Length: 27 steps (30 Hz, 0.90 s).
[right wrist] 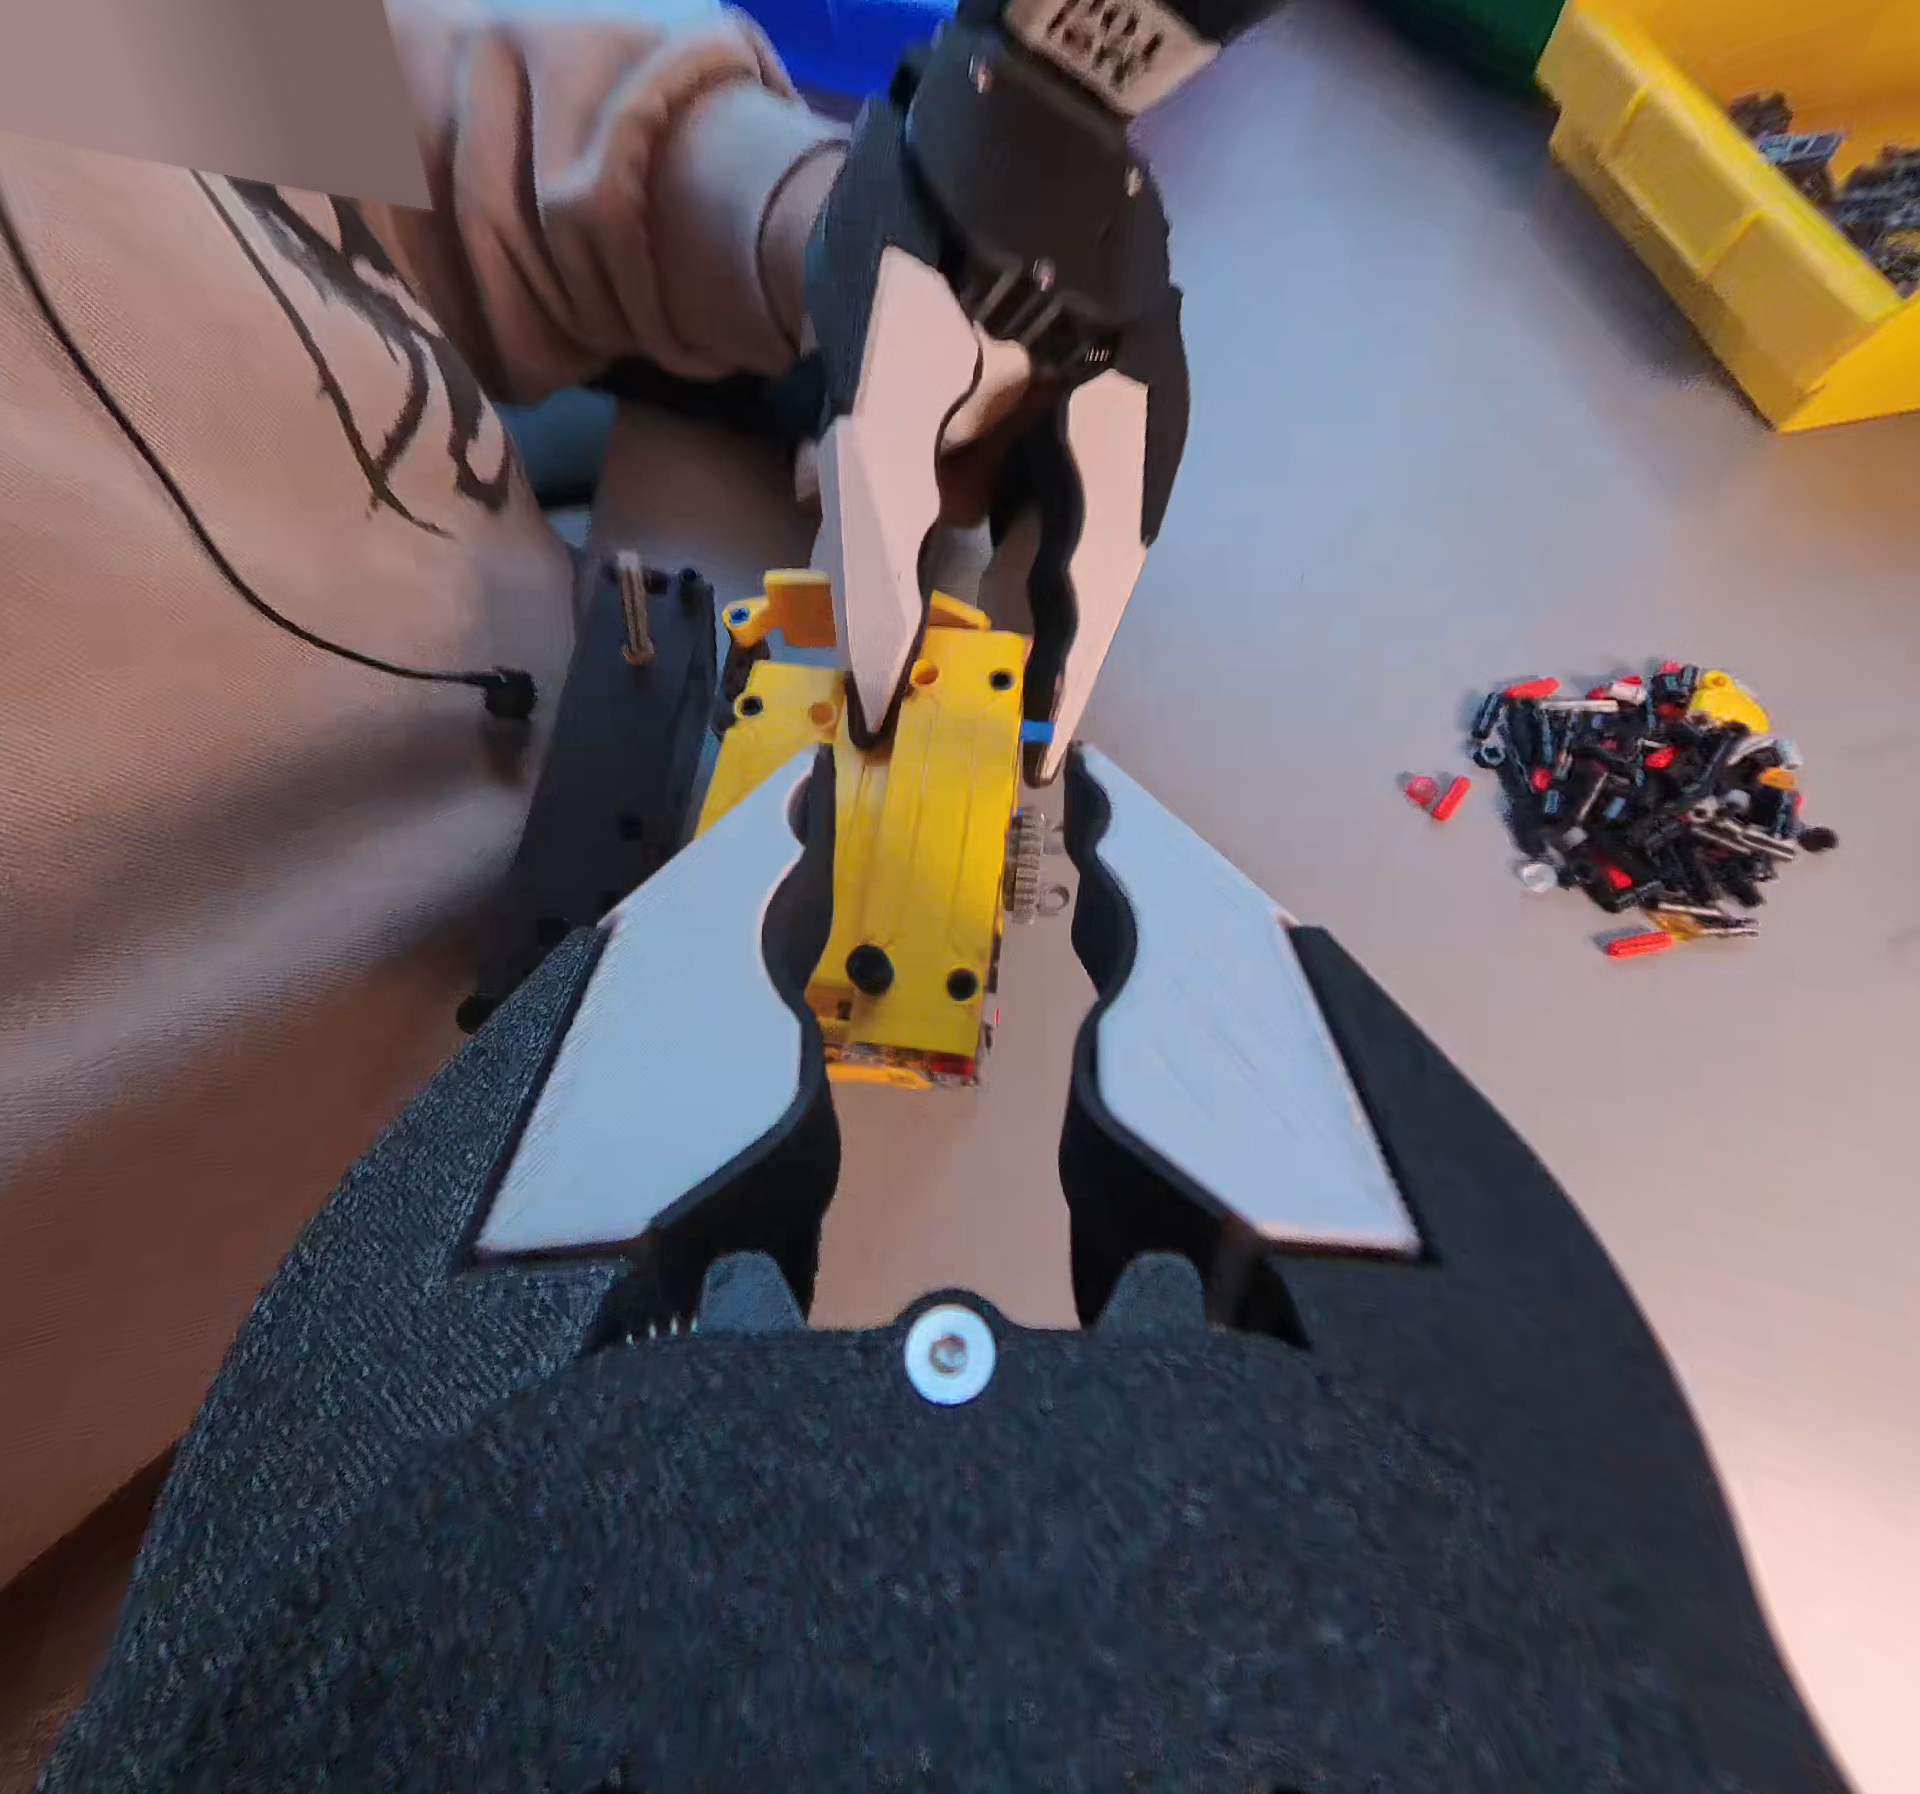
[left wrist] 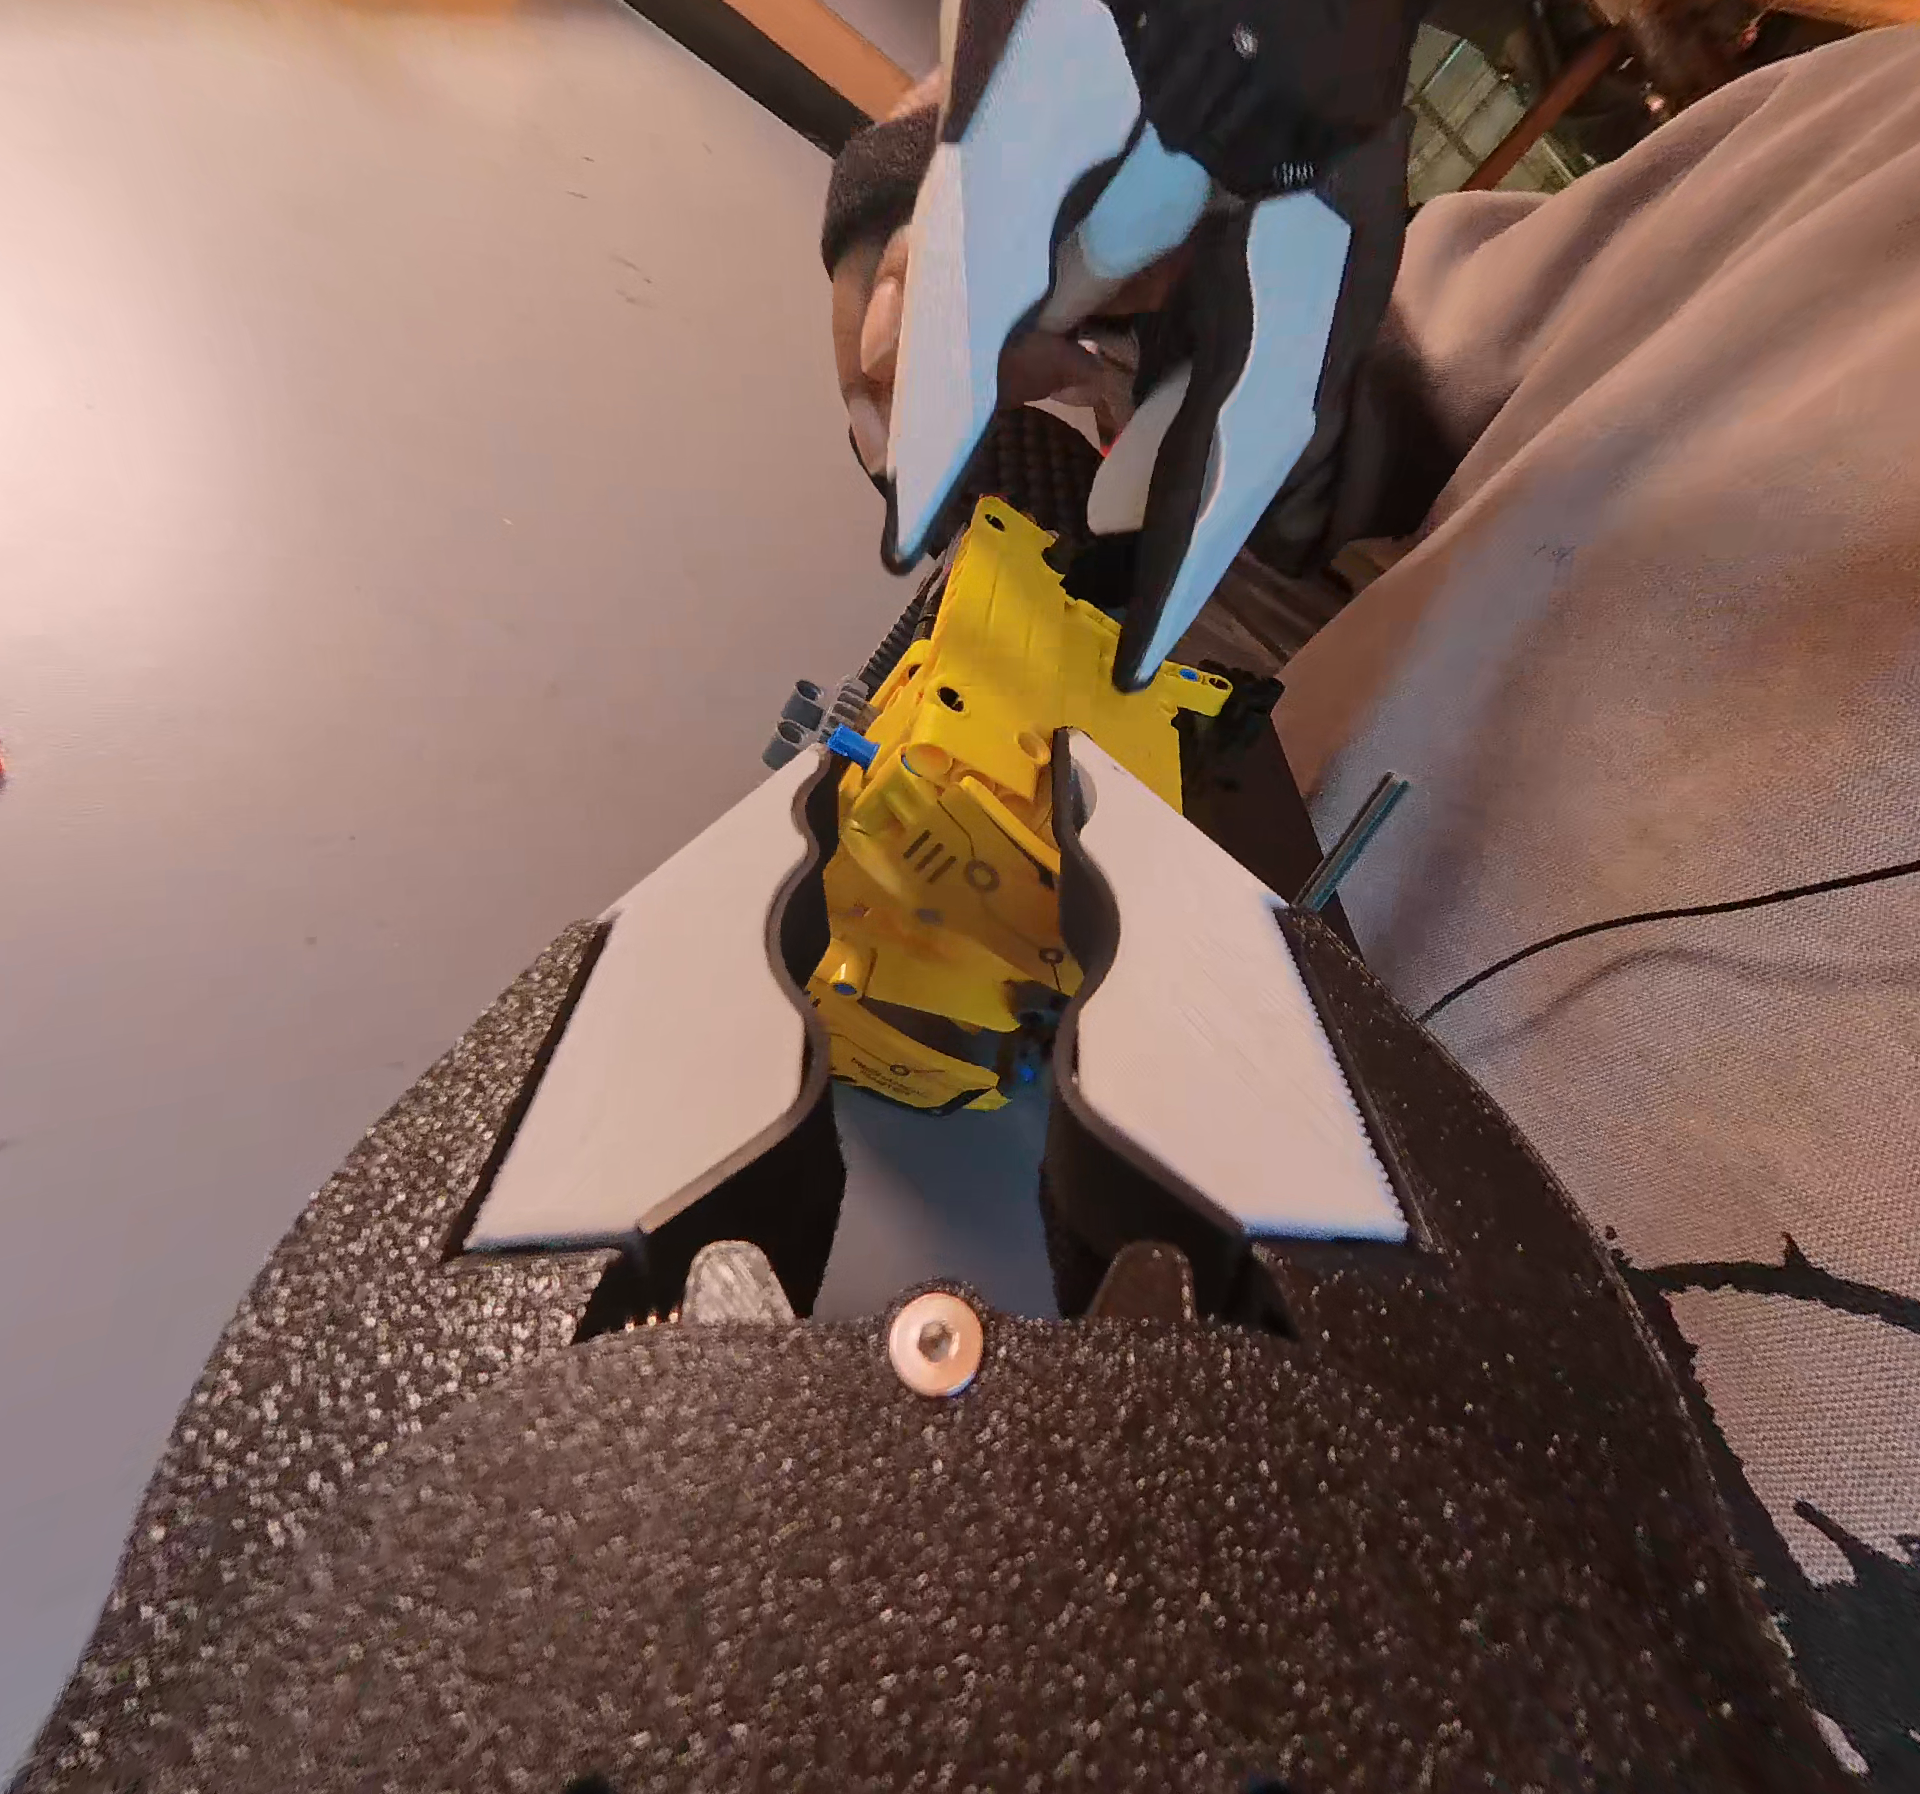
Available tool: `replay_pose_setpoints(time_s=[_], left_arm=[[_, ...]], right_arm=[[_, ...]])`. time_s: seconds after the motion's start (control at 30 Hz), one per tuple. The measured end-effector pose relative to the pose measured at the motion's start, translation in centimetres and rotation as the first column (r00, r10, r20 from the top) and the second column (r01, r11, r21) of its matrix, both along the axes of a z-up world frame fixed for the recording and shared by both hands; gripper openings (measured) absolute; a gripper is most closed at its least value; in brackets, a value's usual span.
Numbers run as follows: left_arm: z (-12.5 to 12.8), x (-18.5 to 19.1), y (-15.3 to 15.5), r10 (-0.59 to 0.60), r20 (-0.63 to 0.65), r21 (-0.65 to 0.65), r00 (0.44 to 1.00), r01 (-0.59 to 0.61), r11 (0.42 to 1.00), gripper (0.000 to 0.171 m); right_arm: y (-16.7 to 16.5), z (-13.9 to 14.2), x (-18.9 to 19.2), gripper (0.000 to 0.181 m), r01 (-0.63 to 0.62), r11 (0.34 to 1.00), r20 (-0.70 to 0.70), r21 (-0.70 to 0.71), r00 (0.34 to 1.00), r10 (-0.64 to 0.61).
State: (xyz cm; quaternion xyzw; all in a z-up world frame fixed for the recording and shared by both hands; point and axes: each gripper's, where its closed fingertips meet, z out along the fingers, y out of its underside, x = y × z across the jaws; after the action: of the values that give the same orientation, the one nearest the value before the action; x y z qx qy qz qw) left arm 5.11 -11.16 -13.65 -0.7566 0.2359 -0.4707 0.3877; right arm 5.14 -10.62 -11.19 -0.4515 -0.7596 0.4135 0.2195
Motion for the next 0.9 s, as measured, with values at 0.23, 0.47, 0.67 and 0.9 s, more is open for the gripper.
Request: replay_pose_setpoints(time_s=[0.23, 0.47, 0.67, 0.9], left_arm=[[0.1, -1.0, -1.4, -0.061, -0.037, 0.015, 0.997, 0.062, 0.998, 0.057], [-0.3, -0.7, -1.6, -0.05, -0.122, 0.025, 0.991, 0.053, 0.998, 0.045], [-0.3, -0.6, -2.0, -0.046, -0.11, 0.049, 0.993, 0.051, 0.997, 0.045], [-0.3, -0.2, -2.4, -0.082, -0.078, 0.035, 0.994, 0.084, 0.996, 0.044]], right_arm=[[-0.4, -1.6, -0.5, 0.025, -0.043, 0.993, 0.203, 0.11, 0.979, 0.02], [-0.8, -1.8, -1.1, 0.024, -0.131, 0.969, 0.294, 0.212, 0.954, 0.065], [-1.4, -1.4, -1.3, 0.021, -0.077, 0.997, 0.138, -0.029, 0.987, 0.081], [-1.8, -0.8, -1.1, 0.021, -0.017, 0.963, -0.058, -0.269, 0.998, 0.002]])
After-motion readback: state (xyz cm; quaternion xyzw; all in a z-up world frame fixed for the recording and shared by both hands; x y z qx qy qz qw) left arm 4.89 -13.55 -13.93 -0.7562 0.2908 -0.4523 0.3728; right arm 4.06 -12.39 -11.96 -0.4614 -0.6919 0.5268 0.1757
